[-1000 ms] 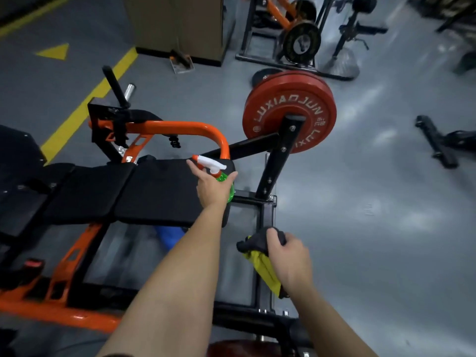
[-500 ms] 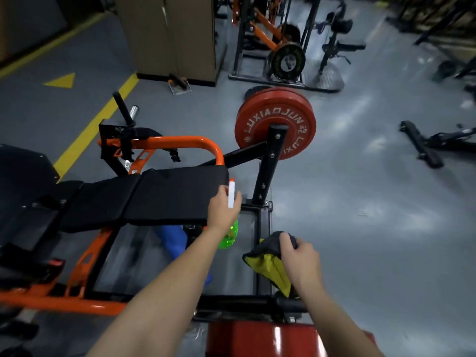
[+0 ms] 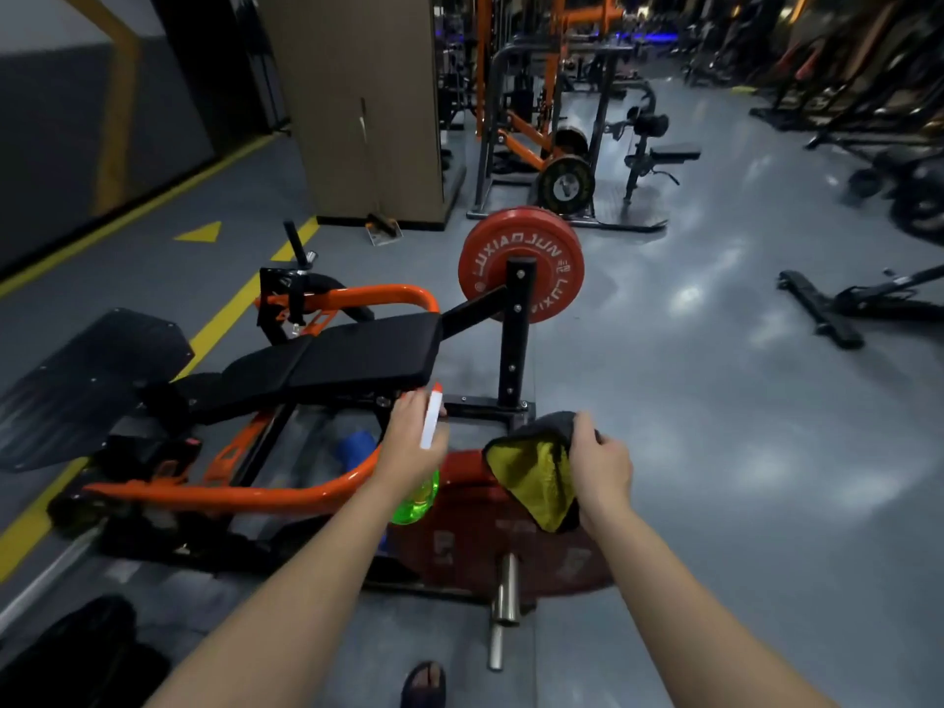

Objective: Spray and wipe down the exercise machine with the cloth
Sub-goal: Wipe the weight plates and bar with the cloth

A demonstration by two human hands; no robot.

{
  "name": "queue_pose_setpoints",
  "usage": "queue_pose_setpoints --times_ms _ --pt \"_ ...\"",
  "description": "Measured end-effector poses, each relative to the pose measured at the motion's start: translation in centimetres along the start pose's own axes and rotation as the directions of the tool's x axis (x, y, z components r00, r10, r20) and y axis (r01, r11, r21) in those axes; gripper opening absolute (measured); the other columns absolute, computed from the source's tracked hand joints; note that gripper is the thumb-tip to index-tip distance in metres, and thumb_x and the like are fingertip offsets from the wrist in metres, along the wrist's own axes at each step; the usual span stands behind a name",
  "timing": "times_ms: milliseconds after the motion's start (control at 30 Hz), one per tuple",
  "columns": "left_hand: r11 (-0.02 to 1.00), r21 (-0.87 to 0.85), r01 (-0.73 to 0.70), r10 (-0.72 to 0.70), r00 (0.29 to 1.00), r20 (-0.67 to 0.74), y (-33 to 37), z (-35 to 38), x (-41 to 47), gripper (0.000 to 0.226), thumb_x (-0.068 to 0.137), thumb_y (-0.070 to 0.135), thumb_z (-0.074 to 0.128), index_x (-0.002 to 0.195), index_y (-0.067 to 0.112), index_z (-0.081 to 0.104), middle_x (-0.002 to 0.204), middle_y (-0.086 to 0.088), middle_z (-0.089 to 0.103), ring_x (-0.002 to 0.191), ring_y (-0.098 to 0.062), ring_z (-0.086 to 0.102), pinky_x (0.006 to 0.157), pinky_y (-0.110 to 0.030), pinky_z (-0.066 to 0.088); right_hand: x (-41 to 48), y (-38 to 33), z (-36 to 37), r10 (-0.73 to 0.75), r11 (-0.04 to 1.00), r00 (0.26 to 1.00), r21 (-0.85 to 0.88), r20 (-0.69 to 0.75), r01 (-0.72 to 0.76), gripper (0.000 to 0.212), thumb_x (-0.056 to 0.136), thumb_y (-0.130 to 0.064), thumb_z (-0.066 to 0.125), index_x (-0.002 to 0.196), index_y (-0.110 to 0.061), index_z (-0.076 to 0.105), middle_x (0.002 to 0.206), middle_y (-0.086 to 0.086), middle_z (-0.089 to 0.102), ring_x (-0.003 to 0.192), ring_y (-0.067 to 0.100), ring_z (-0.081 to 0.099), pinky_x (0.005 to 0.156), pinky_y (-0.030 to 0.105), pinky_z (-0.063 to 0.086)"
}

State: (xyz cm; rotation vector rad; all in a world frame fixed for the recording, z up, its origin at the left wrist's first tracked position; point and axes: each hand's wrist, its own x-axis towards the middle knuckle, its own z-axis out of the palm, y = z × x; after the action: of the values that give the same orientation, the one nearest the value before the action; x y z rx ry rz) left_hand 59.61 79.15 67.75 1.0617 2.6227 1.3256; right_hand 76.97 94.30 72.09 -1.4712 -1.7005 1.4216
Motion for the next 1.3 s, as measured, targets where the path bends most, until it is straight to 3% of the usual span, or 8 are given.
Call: queue_pose_setpoints --times_ms 100,267,367,533,700,900,1067,1300 --pt "0.996 -0.056 0.070 -0.063 0.989 0.131 1.6 -0.1 -7.6 0.025 0.078 0.017 0.051 0.099 0.010 0.062 0.093 -0.002 0.063 0.086 -0.021 0.060 0.075 -0.025 0.040 -2.8 2.8 -3.1 0.050 0.999 0.999 0.017 0.000 -0.050 0.050 0.091 -0.053 0.046 0.057 -0.017 0.043 0.061 0.004 0.047 0.064 0.028 0.046 0.065 0.038 0.038" --pt "0.980 0.093 0.174 -0.196 0.904 0.379 3.0 0.9 -17.2 0.037 0.076 0.026 0.049 0.106 0.013 0.065 0.098 -0.007 0.071 0.093 -0.034 0.067 0.082 -0.041 0.052 -6.3 6.3 -6.8 0.158 0.987 0.987 -0.033 -0.014 -0.158 0.056 0.089 -0.062 0.041 0.080 -0.011 0.061 0.090 0.012 0.065 0.088 0.036 0.062 0.083 0.043 0.051" --pt "0.969 0.168 0.181 -0.240 0.854 0.462 3.4 1.5 -20.5 0.041 0.075 0.029 0.046 0.109 0.012 0.064 0.097 -0.015 0.071 0.091 -0.041 0.066 0.080 -0.046 0.053 -7.3 7.2 -8.4 0.180 0.978 0.979 -0.085 -0.100 -0.188 0.058 0.094 -0.060 0.038 0.094 -0.006 0.062 0.099 0.016 0.062 0.091 0.036 0.058 0.084 0.042 0.048" --pt "0.896 0.442 -0.050 -0.219 0.815 0.537 4.1 2.6 -23.6 0.017 0.092 0.022 0.050 0.102 0.012 0.061 0.106 -0.016 0.071 0.103 -0.043 0.064 0.080 -0.043 0.048 -8.8 9.0 -11.5 0.180 0.966 0.951 -0.139 -0.252 -0.220 0.053 0.099 -0.056 0.037 0.093 -0.008 0.057 0.095 0.012 0.055 0.090 0.034 0.053 0.080 0.039 0.040" --pt "0.829 0.543 -0.134 -0.238 0.795 0.559 3.9 3.3 -25.0 0.027 0.093 0.022 0.049 0.112 0.012 0.065 0.114 -0.015 0.071 0.110 -0.040 0.062 0.087 -0.041 0.047 -9.7 10.6 -12.9 0.293 0.939 0.896 -0.078 -0.335 -0.336 0.068 0.085 -0.065 0.034 0.103 -0.007 0.066 0.107 0.015 0.067 0.096 0.040 0.062 0.091 0.048 0.052" --pt "0.868 0.492 0.063 -0.387 0.707 0.592 1.4 3.4 -25.0 0.026 0.091 0.015 0.048 0.115 0.009 0.060 0.123 -0.020 0.064 0.114 -0.041 0.060 0.091 -0.040 0.048 -10.5 11.6 -13.8 0.279 0.937 0.904 -0.112 -0.323 -0.330 0.058 0.091 -0.061 0.037 0.098 -0.008 0.059 0.101 0.014 0.061 0.095 0.040 0.059 0.088 0.047 0.050" --pt "0.883 0.468 0.024 -0.323 0.754 0.571 1.1 3.6 -24.7 0.017 0.090 0.020 0.052 0.106 0.013 0.054 0.108 -0.016 0.066 0.102 -0.043 0.063 0.073 -0.039 0.041 -10.2 11.7 -14.2 0.279 0.935 0.913 -0.132 -0.297 -0.329 0.059 0.092 -0.059 0.037 0.098 -0.006 0.063 0.101 0.016 0.064 0.092 0.040 0.060 0.084 0.045 0.051" --pt "0.880 0.472 0.055 -0.286 0.856 0.432 3.4 4.4 -22.5 0.014 0.094 0.027 0.051 0.100 0.016 0.058 0.105 -0.015 0.070 0.103 -0.042 0.064 0.079 -0.041 0.045 -9.1 10.5 -13.9 0.218 0.957 0.946 -0.136 -0.239 -0.256 0.055 0.092 -0.056 0.038 0.091 -0.008 0.063 0.093 0.014 0.064 0.087 0.038 0.060 0.078 0.041 0.050"
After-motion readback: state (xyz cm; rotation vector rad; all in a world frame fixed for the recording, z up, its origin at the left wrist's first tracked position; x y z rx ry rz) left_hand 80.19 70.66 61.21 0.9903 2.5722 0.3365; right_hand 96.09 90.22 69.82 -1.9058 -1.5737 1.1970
